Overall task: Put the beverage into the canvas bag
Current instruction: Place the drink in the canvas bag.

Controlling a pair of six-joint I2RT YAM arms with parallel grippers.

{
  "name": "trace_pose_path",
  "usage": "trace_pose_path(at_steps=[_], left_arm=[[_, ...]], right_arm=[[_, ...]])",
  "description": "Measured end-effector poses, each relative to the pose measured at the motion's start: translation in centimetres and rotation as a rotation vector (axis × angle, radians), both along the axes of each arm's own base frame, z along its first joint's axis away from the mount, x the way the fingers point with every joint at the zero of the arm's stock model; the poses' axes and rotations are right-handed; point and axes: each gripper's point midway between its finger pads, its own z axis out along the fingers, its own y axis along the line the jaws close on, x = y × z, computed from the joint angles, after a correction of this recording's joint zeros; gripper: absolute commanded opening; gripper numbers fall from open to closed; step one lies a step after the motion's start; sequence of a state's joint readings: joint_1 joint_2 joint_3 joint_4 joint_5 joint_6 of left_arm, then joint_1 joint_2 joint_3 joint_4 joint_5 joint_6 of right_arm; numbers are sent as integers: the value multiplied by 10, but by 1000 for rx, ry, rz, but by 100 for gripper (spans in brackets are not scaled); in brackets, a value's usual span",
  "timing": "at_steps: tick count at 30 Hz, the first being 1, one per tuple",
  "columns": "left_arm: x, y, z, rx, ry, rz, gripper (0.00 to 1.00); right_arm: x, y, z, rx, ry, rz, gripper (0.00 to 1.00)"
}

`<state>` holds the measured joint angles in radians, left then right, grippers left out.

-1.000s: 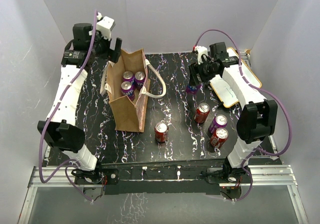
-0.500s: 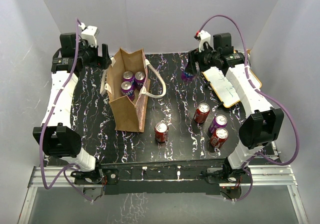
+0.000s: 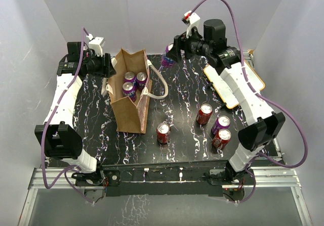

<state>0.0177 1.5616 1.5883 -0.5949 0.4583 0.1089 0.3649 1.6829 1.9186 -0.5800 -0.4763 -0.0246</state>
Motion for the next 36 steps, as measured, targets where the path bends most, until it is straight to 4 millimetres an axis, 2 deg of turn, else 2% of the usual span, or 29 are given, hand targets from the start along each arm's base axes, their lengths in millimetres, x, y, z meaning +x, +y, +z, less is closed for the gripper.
trace_pose_path(at_steps=[3, 7, 11, 18, 24, 29, 36], left_arm=[[-3, -2, -4, -11, 17, -1, 42], [-6, -3, -6, -18, 27, -3, 40], [-11, -3, -9, -21, 35, -6, 44], [-17, -6, -5, -21, 20, -28, 46], [-18, -7, -4, -22, 12, -44, 46], [-19, -8, -6, -26, 17, -50, 46], [-30, -14, -25, -36, 60, -98, 44]], right_arm=[[-2, 21, 12, 32, -16, 43, 8], [-1, 51, 24, 74, -33, 101, 8], [-3, 79, 20, 87, -33, 153, 8], [-17, 130, -13, 69, 30, 272, 8], [-24, 162, -38, 42, 59, 340, 8], [-24, 173, -57, 19, 76, 368, 8], [-12, 181, -96, -32, 105, 377, 8]])
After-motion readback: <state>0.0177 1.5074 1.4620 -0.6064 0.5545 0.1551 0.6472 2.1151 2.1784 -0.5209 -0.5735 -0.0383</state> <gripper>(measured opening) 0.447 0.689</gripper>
